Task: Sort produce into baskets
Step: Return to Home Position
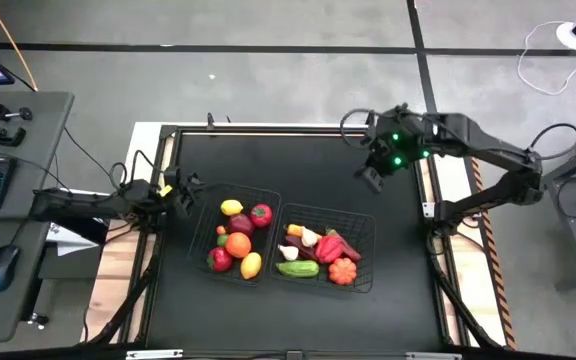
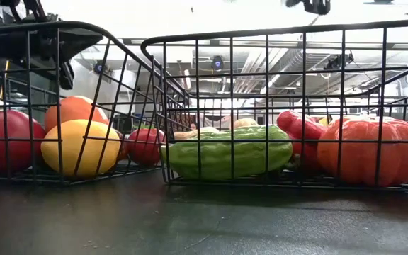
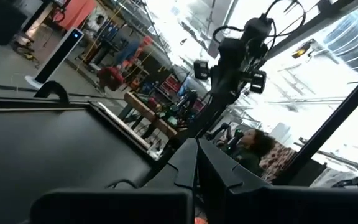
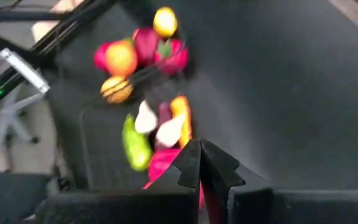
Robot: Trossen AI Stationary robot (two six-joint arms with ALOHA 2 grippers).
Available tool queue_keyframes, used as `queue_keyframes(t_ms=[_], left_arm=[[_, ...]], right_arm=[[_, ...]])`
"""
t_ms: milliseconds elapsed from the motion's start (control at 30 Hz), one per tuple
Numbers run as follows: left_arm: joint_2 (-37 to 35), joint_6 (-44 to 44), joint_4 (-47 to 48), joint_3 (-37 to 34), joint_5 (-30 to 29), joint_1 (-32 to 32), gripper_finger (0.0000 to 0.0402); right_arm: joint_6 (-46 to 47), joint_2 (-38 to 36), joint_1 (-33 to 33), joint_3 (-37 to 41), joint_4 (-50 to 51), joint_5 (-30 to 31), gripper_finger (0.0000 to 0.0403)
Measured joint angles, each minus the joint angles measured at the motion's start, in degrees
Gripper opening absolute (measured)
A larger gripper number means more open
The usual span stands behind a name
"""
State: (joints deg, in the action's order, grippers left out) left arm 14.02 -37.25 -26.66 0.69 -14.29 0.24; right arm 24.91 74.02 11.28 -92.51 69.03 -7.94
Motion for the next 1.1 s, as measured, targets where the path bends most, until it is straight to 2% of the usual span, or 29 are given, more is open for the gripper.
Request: queue_keyframes(t_ms=[133,267,433,600,800,1000,1100], left_arm=[[-1.9,-0.15,1.32,0.04,0.11,0.01,0.0],[-2.44,-0.44,1.73,0.09,0.1,0.06,0.0],[-2.42,1.96,2.4,0.09,0.69,0.06,0.0],[-2.42,1.98,2.93,0.09,0.72,0.06,0.0],[-2.42,1.94,2.96,0.09,0.77,0.06,0.0],[-2.42,1.9,2.96,0.09,0.8,0.06,0.0],[-2.42,1.99,2.96,0.09,0.8,0.06,0.0]], right_arm=[[5.0,-6.57,-2.3,12.12,-5.95,-3.17,0.0],[11.37,-16.96,-4.86,26.1,-14.94,-2.94,0.0],[14.06,-32.26,-7.1,43.43,-33.99,2.4,0.0],[10.95,-43.26,-7.19,59.23,-54.71,3.65,0.0],[9.96,-48.67,-7.21,73.26,-70.41,2.78,0.0],[9.65,-51.41,-7.21,79.08,-75.01,0.33,0.0],[10.7,-52.74,-7.21,83.43,-81.31,0.33,0.0]])
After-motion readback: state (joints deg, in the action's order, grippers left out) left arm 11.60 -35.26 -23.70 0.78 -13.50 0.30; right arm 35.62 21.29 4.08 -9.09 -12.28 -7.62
